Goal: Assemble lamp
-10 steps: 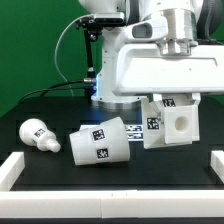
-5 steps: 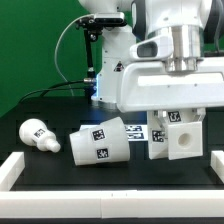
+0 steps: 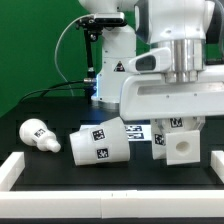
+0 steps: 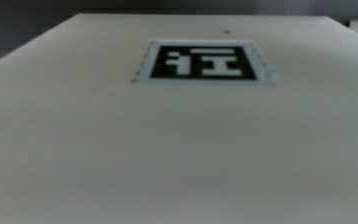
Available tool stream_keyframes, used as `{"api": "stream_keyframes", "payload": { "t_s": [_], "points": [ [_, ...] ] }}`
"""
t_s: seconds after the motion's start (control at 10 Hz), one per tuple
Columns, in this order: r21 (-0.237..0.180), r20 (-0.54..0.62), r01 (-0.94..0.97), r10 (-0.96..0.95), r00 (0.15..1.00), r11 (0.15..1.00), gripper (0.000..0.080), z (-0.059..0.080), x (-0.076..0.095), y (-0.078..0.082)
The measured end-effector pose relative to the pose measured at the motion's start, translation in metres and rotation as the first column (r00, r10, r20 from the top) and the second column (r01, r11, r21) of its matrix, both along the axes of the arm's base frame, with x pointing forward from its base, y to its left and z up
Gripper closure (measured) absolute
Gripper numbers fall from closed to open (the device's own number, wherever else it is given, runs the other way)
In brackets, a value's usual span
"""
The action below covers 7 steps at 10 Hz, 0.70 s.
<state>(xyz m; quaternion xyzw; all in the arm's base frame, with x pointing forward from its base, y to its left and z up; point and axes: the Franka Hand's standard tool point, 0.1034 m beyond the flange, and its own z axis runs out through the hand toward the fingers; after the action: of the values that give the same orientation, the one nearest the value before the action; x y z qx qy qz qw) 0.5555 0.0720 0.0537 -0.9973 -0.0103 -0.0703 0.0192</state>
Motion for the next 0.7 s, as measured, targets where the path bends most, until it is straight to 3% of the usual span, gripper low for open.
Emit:
{"api": "stream_keyframes", "payload": {
  "t_s": [0.3, 0.6, 0.7],
  "points": [
    [0.001, 0.007, 0.011, -0.011, 1.0, 1.0, 0.0497, -0.0137, 0.0008, -0.0022],
    [0.001, 0.012, 0.007, -0.007, 1.0, 1.0, 0.0497, -0.0136, 0.0015, -0.0008],
    [0.001, 0.012, 0.007, -0.007, 1.0, 1.0, 0.032, -0.0136, 0.0015, -0.0008]
  ]
}}
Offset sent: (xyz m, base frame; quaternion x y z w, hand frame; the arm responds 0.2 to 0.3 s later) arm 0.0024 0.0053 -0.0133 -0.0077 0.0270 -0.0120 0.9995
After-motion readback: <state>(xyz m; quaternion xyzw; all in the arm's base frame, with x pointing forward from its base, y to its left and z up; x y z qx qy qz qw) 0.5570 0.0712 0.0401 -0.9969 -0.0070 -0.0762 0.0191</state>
